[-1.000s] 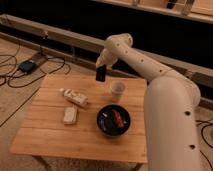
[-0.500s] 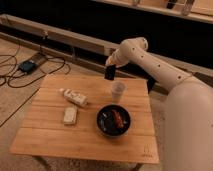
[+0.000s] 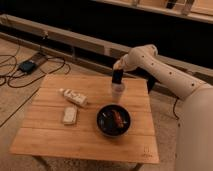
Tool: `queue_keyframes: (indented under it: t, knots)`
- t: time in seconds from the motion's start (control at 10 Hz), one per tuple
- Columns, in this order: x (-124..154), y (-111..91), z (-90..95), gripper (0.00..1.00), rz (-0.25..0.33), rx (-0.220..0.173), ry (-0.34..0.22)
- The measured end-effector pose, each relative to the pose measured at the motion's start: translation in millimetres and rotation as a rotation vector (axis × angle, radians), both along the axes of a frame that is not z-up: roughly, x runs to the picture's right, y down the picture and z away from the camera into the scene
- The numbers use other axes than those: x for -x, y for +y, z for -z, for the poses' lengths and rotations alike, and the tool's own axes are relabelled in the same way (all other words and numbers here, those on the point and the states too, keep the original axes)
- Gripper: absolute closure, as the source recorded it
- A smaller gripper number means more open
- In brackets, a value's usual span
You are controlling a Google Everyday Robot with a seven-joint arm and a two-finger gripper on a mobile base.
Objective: Place the eraser in the ceramic cup
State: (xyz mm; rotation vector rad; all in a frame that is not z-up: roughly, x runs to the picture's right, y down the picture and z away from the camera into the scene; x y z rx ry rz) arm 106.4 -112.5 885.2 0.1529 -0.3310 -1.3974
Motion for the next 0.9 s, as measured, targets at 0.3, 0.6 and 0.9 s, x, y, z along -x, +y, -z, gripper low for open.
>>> queue_keyframes:
  t: [0.3, 0.6, 0.9]
  knots:
    - [-10.8, 9.7, 3.3, 0.96, -0.011, -0.023, 0.001]
    - [0.1, 20.1, 8.2, 0.66, -0.001, -0.041, -0.020]
    - [5.3, 27.7, 11.9, 0.39, -0.003, -0.054, -0.036]
